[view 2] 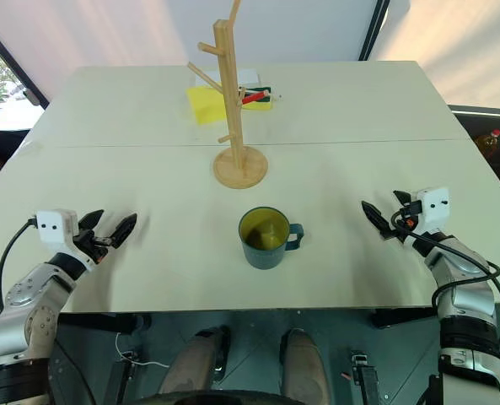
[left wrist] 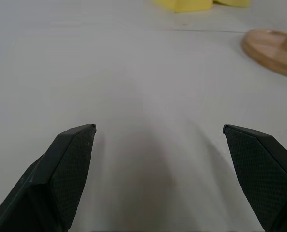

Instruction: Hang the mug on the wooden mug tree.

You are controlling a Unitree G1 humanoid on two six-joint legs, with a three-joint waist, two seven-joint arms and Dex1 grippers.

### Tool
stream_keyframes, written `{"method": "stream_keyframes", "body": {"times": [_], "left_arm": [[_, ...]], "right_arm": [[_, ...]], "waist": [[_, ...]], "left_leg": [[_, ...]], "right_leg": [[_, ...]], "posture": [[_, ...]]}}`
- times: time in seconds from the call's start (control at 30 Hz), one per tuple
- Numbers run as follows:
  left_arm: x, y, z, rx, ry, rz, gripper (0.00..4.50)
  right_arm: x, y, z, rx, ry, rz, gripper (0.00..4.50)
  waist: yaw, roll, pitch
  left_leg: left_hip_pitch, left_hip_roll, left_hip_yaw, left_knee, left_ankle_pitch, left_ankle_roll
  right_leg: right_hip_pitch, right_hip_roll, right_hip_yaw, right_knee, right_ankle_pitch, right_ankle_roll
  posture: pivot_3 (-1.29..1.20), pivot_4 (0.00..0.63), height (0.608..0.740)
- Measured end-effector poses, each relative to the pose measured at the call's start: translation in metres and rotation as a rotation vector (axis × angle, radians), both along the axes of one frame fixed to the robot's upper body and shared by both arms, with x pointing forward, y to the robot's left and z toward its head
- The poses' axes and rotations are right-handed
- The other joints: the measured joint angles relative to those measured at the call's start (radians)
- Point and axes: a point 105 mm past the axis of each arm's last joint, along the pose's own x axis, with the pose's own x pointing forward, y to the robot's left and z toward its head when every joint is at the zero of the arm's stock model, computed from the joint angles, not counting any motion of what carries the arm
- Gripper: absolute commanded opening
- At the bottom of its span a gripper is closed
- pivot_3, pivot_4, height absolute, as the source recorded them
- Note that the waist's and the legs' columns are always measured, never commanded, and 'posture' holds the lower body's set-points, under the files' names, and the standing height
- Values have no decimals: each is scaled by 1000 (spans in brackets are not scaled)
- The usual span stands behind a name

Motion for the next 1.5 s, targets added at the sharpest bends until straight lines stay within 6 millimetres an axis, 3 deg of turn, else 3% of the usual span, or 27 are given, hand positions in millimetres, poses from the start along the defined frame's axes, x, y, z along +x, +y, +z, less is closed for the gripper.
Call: {"method": "stream_keyframes", "body": {"times": [0.17,0.33,0.43,0.77,1.2,1.5], "left_arm": [[-2,-55,13,81,-28,-362,4500],[-13,-79,24,123,-38,-608,4500],[-28,-98,29,119,-38,-772,4500],[-57,-130,41,147,-62,-1011,4500],[-71,-133,39,156,-69,-1049,4500],[-71,-132,37,157,-66,-1032,4500]], "right_arm": [[-37,13,7,-10,-12,67,4461],[-77,36,-3,-38,65,178,4461],[-87,60,-3,-30,64,238,4461],[-84,114,-22,17,38,295,4461],[-74,131,-25,15,-4,310,4461],[-63,143,-24,40,-23,308,4461]], "waist": [[0,1,0],[-7,1,0],[-11,1,0],[-1,1,0],[-2,1,0],[-2,1,0]], "left_leg": [[0,0,0,0,0,0],[0,2,1,-1,0,0],[1,3,2,0,0,0],[-2,3,2,-1,0,0],[-1,3,2,-1,0,0],[-1,3,2,-1,0,0]], "right_leg": [[0,-1,1,0,-1,1],[-1,0,1,0,-2,3],[-1,0,2,0,-2,2],[-2,-3,2,-2,-2,2],[-2,-2,2,-2,-2,3],[-2,-2,2,-2,-2,3]], "posture": [[0,150,740],[0,150,740],[0,150,740],[0,150,740],[0,150,740],[0,150,740]]}}
